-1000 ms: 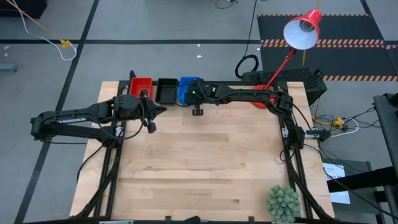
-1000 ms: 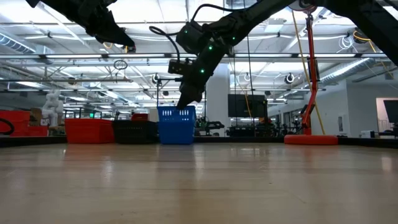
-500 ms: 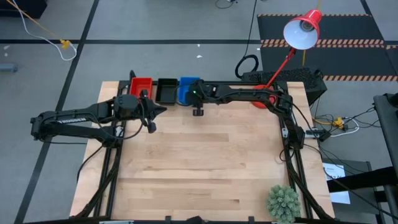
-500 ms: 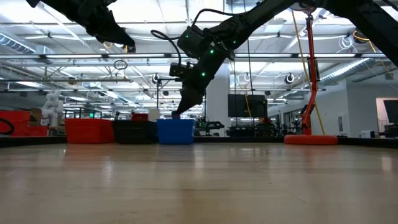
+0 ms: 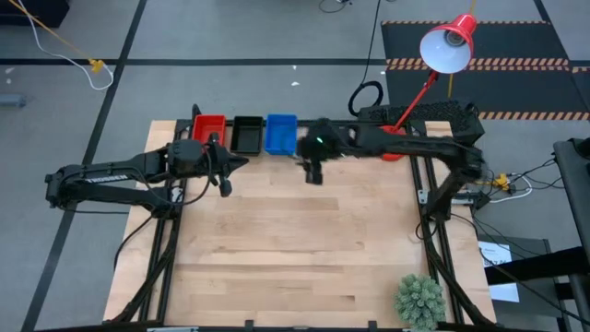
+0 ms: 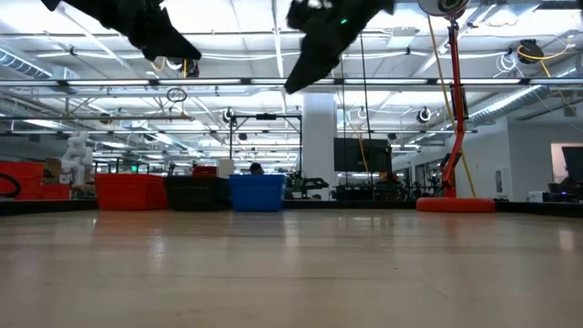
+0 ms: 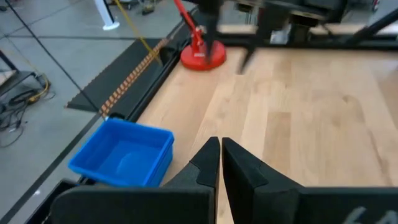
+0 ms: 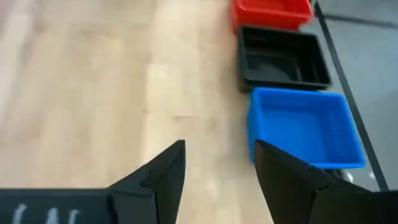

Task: Stack baskets by color
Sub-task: Return to Home Position

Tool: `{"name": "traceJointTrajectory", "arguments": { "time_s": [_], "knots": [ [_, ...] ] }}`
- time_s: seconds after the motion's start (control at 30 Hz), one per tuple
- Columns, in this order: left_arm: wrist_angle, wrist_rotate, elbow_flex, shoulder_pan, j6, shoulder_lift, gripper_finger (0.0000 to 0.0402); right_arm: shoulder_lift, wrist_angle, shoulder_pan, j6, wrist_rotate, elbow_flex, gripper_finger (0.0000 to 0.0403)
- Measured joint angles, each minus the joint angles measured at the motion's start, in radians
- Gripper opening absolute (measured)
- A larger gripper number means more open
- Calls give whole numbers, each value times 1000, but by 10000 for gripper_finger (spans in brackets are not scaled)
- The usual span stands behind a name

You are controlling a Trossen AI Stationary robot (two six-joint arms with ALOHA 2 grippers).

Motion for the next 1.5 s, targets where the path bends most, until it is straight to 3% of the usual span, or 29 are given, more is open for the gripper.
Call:
{"name": "traceJointTrajectory", "arguments": {
  "time_s": [0.23, 0.43, 0.7, 0.8, 1.07, 1.4, 1.5],
  "knots": [
    [43, 9, 0, -14, -39, 0, 21, -321, 341, 148, 29, 112, -405, 146],
    [54, 9, -17, -52, -79, -1, 21, -567, 500, 251, 41, 163, -687, 95],
    [366, -9, -249, -107, -104, 0, 21, -827, 620, 339, 36, 239, -973, 22],
    [503, -11, -344, -124, -123, 0, 21, -895, 655, 355, 36, 243, -1058, 4],
    [842, -16, -557, -170, -139, 0, 21, -1030, 675, 365, 105, 241, -1220, 2],
    [919, -29, -651, -226, -136, 0, 21, -1103, 839, 365, 97, 128, -1401, 1],
    [1016, -21, -706, -244, -114, 0, 21, -1115, 862, 365, 75, 127, -1435, 1]
  ]
}}
